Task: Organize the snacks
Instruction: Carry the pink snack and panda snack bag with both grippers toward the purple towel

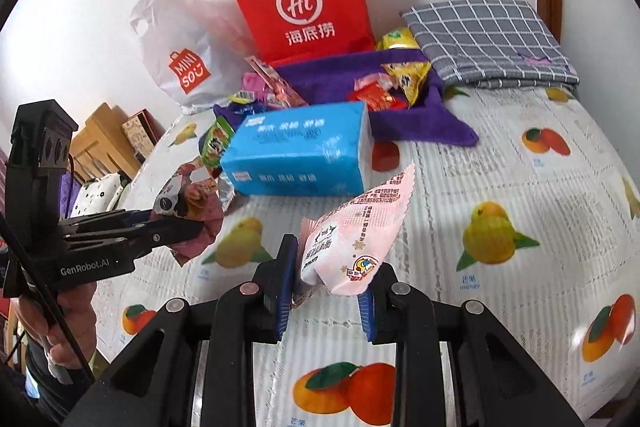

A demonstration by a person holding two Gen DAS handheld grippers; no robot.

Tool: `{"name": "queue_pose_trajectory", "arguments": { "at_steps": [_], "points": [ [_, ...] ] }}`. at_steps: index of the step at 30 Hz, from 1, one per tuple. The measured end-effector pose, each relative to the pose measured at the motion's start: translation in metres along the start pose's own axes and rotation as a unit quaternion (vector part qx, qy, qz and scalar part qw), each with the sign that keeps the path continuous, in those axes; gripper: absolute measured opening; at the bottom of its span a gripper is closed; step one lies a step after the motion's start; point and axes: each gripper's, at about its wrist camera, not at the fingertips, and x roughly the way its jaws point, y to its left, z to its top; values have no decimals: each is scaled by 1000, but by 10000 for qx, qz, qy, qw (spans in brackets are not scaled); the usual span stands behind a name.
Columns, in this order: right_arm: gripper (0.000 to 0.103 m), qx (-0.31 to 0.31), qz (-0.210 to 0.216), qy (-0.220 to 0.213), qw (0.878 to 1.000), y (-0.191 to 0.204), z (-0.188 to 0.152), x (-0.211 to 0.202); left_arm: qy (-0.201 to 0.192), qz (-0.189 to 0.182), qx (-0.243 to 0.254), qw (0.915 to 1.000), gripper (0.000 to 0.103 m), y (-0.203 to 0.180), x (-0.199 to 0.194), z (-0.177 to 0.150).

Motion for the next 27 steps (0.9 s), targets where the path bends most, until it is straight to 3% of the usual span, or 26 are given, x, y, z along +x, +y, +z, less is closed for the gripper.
{"name": "queue_pose_trajectory", "arguments": {
  "at_steps": [21, 27],
  "points": [
    [29, -261, -222, 69, 9994, 18, 44, -1, -312, -230, -167, 9991, 35, 2, -24, 32],
    [29, -320, -156, -134, 9993, 23, 56, -5, -357, -245, -184, 9989, 35, 3, -24, 44]
  ]
}}
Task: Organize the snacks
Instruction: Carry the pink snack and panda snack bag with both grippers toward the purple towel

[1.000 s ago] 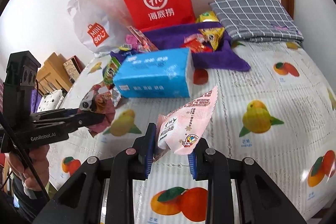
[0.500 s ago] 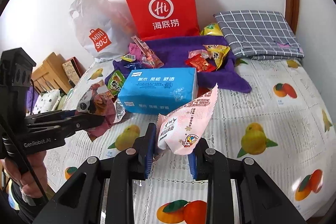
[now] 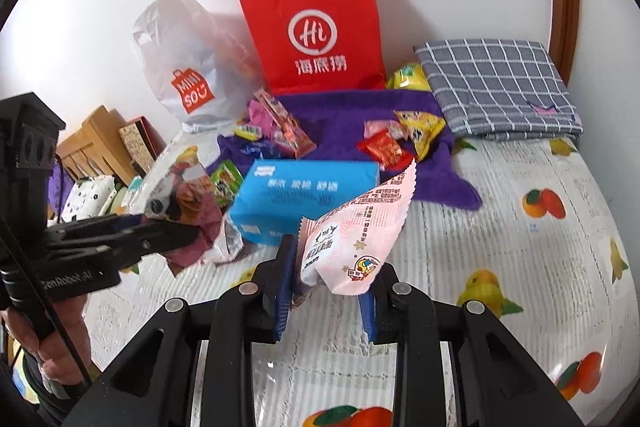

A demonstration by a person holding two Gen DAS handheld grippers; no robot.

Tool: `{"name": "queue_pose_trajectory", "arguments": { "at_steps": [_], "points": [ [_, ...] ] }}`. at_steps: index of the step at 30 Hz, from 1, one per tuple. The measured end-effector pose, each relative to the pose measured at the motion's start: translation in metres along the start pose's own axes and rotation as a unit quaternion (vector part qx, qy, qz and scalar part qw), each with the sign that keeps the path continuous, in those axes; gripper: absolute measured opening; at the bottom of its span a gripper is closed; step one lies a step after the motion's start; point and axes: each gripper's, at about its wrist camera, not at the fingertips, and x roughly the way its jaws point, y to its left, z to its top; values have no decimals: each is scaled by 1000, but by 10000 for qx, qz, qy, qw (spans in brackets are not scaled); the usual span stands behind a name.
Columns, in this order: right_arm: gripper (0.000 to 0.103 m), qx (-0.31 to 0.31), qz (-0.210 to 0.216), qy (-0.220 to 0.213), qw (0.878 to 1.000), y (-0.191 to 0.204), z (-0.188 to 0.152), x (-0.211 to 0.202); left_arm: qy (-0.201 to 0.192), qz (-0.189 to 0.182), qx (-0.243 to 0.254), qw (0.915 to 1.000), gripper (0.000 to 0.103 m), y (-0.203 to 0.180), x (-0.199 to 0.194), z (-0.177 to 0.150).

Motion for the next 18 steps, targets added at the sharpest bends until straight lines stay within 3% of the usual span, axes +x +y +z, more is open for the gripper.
{"name": "queue_pose_trajectory", "arguments": {
  "at_steps": [18],
  "points": [
    [29, -30, -49, -251, 9997, -15, 64, 9, -120, 18, 57, 9999, 35, -6, 6, 47]
  ]
}}
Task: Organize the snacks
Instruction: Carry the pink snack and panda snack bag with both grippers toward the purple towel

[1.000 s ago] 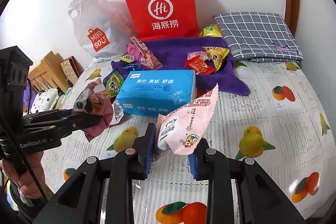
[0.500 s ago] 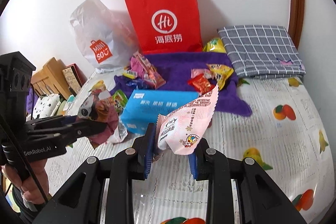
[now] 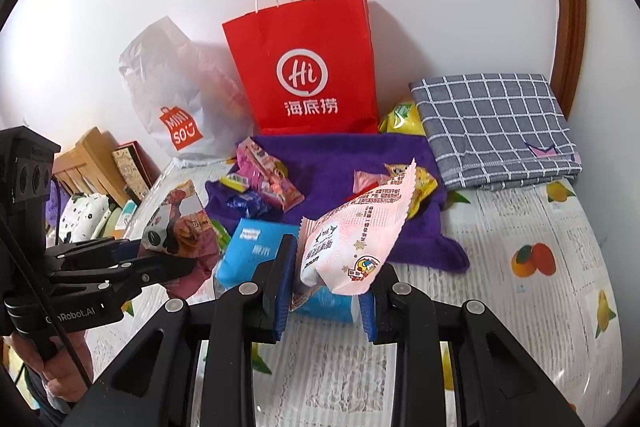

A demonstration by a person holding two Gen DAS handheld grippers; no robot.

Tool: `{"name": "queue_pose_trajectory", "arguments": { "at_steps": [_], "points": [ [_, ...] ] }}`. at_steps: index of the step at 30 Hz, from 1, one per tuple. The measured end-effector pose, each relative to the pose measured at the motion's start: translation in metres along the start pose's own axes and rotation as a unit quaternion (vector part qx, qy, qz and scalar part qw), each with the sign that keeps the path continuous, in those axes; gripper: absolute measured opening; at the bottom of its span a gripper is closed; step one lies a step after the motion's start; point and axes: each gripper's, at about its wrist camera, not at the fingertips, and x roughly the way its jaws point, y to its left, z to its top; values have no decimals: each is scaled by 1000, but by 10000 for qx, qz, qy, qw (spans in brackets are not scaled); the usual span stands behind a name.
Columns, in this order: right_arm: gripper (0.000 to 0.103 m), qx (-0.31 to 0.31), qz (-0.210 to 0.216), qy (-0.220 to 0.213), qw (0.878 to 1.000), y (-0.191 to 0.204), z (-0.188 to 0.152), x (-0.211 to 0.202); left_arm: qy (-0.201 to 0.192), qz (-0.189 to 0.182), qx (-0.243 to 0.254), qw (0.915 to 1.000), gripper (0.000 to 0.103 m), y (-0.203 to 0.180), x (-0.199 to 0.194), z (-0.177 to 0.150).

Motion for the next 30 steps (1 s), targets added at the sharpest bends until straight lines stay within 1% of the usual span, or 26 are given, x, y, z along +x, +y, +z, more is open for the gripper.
{"name": "queue_pose_trajectory", "arguments": {
  "at_steps": [7, 12, 20, 27, 30],
  "points": [
    [29, -7, 13, 8, 10000, -4, 26, 12, -73, 161, -47, 9998, 35, 5, 5, 30],
    [29, 79, 92, 39, 9999, -10, 45, 23, -100, 141, -149, 9997, 35, 16, 10, 50],
    [30, 169, 292, 119, 9994, -18, 75, 50, -141, 149, -561, 9982, 35, 47, 20, 79],
    [31, 224, 428, 160, 9987, -23, 89, 75, -129, 146, -739, 9971, 35, 63, 35, 94],
    [31, 213, 461, 257, 9984, -27, 91, 89, -86, 107, -812, 9966, 35, 69, 43, 99]
  ]
}}
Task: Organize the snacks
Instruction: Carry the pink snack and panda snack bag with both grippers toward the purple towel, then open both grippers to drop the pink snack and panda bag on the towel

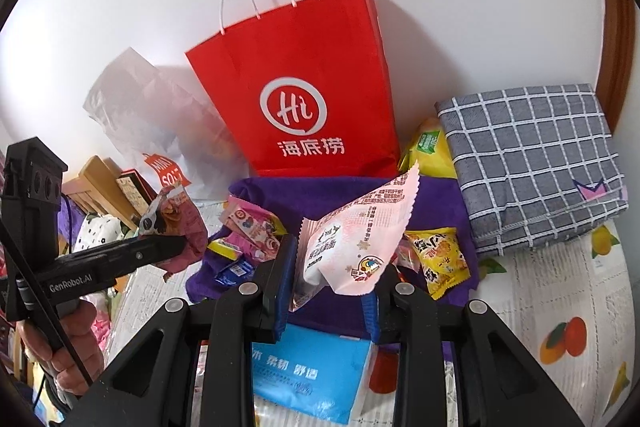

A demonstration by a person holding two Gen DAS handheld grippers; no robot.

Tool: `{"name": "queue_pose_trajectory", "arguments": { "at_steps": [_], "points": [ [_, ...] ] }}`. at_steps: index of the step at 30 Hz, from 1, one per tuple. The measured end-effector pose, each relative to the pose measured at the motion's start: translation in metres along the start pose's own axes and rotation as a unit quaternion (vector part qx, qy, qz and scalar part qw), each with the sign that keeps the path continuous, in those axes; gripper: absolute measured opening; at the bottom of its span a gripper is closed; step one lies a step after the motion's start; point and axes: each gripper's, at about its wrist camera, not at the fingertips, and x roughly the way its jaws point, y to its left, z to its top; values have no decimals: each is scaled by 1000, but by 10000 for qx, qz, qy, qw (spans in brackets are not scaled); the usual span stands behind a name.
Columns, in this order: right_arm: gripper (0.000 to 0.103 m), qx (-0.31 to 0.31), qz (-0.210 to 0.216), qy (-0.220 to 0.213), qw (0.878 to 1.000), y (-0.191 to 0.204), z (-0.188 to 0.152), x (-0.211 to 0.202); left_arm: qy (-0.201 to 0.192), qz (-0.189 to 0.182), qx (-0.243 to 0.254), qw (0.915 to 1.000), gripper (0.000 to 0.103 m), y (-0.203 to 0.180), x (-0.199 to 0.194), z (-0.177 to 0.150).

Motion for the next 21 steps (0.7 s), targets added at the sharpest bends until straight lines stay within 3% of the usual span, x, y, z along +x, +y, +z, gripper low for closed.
{"name": "queue_pose_trajectory", "arguments": {
  "at_steps": [14, 21],
  "points": [
    [31, -199, 173, 928, 9953, -18, -8, 84, 133, -21, -93, 9999, 35, 13, 34, 18],
    [31, -733, 214, 1382, 9875, -8, -22, 111, 406, -149, -130, 9990, 35, 12, 55, 17]
  ]
}}
